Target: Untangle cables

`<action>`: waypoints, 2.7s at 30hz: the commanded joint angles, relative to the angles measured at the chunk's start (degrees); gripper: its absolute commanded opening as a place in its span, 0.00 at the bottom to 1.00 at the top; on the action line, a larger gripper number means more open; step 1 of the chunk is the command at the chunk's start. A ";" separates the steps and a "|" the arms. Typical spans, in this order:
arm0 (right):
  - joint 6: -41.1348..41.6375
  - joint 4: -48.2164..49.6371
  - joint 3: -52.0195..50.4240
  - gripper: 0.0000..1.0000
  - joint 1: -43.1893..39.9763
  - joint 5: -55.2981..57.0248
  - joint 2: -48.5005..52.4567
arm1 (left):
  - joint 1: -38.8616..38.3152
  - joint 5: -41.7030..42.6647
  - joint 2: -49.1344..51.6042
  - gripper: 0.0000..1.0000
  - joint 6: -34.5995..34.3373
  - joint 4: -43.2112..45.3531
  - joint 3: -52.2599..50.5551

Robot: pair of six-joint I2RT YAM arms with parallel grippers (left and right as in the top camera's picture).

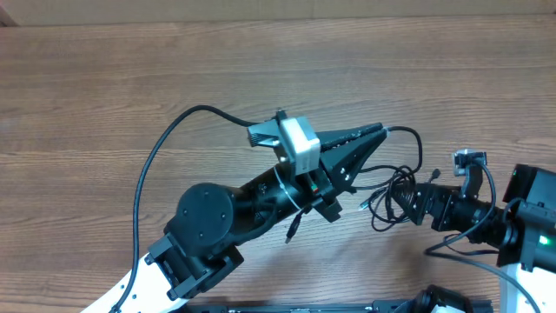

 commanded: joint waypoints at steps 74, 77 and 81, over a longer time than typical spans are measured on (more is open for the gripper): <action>32.98 5.92 0.72 1.00 -0.04 22.27 8.83 | -2.58 12.44 42.32 0.74 44.06 -44.74 1.31; 32.94 5.95 0.72 1.00 -0.04 22.27 8.83 | -3.06 12.07 44.59 0.73 44.04 -43.82 1.31; 32.81 5.92 0.72 1.00 -0.04 22.25 8.83 | -3.06 12.11 44.74 0.70 44.02 -43.80 1.33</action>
